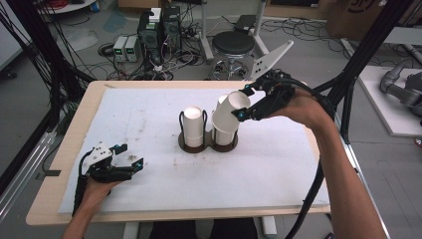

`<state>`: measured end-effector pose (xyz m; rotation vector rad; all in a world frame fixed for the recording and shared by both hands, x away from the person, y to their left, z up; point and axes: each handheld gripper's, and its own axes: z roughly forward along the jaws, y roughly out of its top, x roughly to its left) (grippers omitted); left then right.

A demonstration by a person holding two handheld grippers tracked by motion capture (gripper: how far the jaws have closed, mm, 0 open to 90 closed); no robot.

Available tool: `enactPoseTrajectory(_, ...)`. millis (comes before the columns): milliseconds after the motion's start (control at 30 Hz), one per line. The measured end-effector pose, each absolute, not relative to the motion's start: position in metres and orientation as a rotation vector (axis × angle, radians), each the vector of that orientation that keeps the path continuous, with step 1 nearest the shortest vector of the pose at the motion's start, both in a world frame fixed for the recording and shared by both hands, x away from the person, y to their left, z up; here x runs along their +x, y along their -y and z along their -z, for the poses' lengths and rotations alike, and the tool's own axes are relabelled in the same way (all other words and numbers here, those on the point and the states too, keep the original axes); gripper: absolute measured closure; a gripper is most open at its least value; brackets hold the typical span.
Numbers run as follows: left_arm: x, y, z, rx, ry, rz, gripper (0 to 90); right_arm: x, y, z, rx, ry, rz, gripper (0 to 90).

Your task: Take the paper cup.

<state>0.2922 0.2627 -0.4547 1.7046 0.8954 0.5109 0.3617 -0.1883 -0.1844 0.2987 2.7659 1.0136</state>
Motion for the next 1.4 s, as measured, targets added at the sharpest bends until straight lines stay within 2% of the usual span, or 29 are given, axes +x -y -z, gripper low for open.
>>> enactPoseTrajectory(533, 0.292, -0.263, 0.455, 1.702, -0.899, -0.51, 12.5, 0.346, 0.205, 0.227, 0.304, -2.689, -1.238, 35.8)
enactPoseTrajectory(833, 0.292, -0.263, 0.455, 1.701, -0.9, -0.514, 12.5, 0.338, 0.217, 0.264, 0.357, -2.655, -1.364, 35.8)
enactPoseTrajectory(1400, 0.292, -0.263, 0.455, 1.7, -0.893, -0.519, 12.5, 0.332, 0.218, 0.313, 0.409, -2.611, -1.48, 35.8)
